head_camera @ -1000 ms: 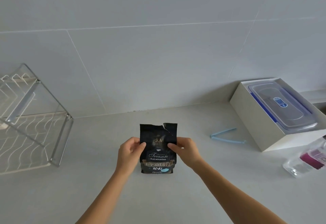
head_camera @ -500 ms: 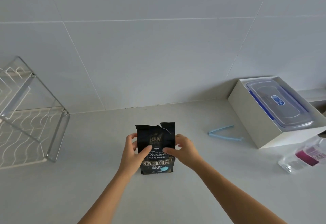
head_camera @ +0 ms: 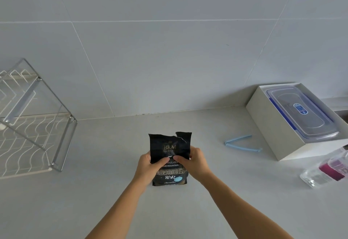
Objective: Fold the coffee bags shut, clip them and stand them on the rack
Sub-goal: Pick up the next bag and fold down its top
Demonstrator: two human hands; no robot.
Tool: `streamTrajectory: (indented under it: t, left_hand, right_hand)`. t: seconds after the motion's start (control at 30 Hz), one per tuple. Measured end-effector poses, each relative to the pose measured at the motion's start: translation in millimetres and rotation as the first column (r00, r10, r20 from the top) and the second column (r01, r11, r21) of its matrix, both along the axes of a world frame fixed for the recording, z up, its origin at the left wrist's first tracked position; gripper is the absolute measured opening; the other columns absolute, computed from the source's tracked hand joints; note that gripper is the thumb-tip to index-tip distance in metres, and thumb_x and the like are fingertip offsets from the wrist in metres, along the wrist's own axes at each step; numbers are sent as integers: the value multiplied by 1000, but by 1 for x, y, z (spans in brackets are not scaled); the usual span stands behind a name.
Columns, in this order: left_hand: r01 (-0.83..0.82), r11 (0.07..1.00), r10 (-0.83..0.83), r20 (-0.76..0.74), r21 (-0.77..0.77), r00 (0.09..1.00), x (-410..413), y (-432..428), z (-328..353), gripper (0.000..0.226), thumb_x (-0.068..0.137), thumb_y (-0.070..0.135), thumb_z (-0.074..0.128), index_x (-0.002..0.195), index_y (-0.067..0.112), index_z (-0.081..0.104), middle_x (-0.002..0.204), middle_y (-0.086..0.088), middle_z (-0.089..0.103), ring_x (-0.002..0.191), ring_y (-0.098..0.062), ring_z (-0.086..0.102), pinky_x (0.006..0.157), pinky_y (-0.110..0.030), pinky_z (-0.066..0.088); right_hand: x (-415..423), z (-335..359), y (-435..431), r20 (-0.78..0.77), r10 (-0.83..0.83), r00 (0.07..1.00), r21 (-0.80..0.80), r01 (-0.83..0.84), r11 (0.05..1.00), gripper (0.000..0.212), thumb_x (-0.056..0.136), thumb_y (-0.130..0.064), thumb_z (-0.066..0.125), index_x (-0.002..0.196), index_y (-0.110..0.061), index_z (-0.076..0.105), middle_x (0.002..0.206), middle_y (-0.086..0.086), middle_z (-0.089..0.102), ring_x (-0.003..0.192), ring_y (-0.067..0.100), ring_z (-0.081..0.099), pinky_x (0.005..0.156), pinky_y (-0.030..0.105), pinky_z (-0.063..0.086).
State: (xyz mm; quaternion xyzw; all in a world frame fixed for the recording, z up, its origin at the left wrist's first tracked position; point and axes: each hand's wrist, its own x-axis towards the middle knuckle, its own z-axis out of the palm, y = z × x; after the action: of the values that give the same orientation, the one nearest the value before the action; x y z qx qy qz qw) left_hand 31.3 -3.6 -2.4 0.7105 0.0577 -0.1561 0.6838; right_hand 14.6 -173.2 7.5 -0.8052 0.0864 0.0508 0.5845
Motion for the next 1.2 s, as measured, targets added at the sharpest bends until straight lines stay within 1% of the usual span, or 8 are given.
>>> streamTrajectory:
  t: [0.2, 0.27, 0.33, 0.43, 0.57, 0.7, 0.9, 1.2]
  left_hand:
    - [-55, 995, 48, -85, -81, 995, 1, 3, -10, 17, 81, 27, 69, 94, 15, 69, 87, -4, 76, 78, -14, 72, 55, -17, 53]
    - [-71, 996, 68, -54, -60, 996, 1, 1, -12, 20, 82, 26, 69, 100, 18, 66, 98, -6, 73, 81, -12, 71, 57, -17, 53]
    - [-120, 992, 117, 68, 39, 991, -1, -4, -12, 39, 82, 20, 69, 117, 20, 54, 120, -2, 61, 96, -8, 64, 72, -20, 53]
    - [-237, 937, 132, 366, 257, 921, -3, -9, -9, 75, 80, 9, 70, 140, 16, 27, 142, 2, 31, 119, -15, 43, 96, -31, 40]
    - [-257, 893, -2, 572, 371, 820, -1, -11, 0, 75, 78, -1, 68, 138, 21, 31, 149, -7, 30, 135, -18, 35, 106, -28, 34]
    - [-134, 965, 7, 489, 226, 872, 7, -11, 20, 44, 81, -1, 63, 110, 31, 57, 113, 16, 62, 106, 2, 57, 89, -20, 50]
    - [211, 960, -246, 193, 184, 950, 21, 9, 32, 35, 81, 5, 67, 94, 37, 67, 101, 6, 69, 95, -13, 66, 76, -33, 59]
    - [74, 996, -79, 115, 51, 990, 13, 4, 27, 28, 79, 4, 70, 91, 29, 72, 96, -2, 73, 89, -19, 70, 64, -28, 58]
  right_hand:
    - [1, 5, -3, -8, -15, 1000, 18, 15, 1000, 8, 84, -17, 66, 88, -17, 60, 89, 4, 72, 84, 25, 69, 76, 41, 59]
    - [-1, 6, 2, -40, -111, 993, 207, 117, 971, 29, 82, -11, 69, 101, -26, 53, 91, 2, 72, 83, 21, 71, 69, 37, 61]
    - [-3, 7, 9, -62, -196, 979, 359, 205, 911, 45, 81, -4, 67, 110, -31, 46, 92, 5, 73, 83, 17, 71, 65, 34, 60]
    - [-8, 3, 17, 43, -279, 959, 310, 253, 916, 51, 82, 3, 62, 114, -30, 39, 98, 5, 70, 90, 14, 68, 76, 31, 58]
    - [-10, 8, 17, 226, -296, 928, 155, 266, 951, 41, 80, 4, 60, 93, -31, 45, 92, -6, 65, 89, 12, 64, 79, 27, 55]
    - [-3, 18, 8, 199, -110, 974, 129, 86, 988, 38, 81, 3, 61, 73, -34, 66, 87, -4, 67, 87, 16, 63, 80, 35, 56]
    - [7, 29, -2, 44, 77, 996, 188, -84, 978, 43, 83, 2, 59, 93, -38, 72, 96, -10, 72, 89, 6, 67, 77, 24, 58]
    - [8, 23, -2, 22, 68, 997, 240, -71, 968, 39, 81, 0, 65, 95, -35, 72, 98, 1, 73, 90, 18, 69, 78, 32, 59]
